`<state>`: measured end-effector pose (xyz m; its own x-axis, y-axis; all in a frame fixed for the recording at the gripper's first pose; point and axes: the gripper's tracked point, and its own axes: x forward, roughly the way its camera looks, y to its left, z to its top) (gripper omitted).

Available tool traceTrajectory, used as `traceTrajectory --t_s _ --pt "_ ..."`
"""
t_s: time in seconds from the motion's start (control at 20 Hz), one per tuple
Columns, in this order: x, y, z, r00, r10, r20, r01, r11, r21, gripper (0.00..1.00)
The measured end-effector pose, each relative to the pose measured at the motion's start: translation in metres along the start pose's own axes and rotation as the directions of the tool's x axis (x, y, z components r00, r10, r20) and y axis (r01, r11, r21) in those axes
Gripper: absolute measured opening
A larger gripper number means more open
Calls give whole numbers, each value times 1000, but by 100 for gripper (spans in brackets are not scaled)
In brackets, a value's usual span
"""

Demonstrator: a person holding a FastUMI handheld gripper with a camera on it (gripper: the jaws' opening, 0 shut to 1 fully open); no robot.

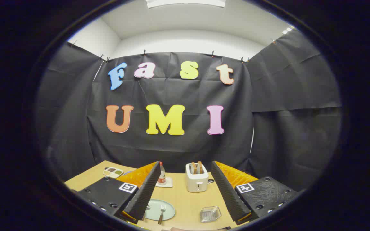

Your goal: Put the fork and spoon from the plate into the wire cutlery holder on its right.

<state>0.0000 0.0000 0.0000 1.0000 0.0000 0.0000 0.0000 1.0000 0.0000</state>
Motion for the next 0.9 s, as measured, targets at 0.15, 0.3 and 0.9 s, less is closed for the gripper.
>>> traceTrajectory --t_s 0.15,0.3,0.9 --pt "2 4 -5 1000 -2 -20 2 1000 -11 96" --pt "4 6 -9 999 -10 -31 10 1000 2 96" --pt "33 21 -46 994 6 -109 -6 1000 2 95"
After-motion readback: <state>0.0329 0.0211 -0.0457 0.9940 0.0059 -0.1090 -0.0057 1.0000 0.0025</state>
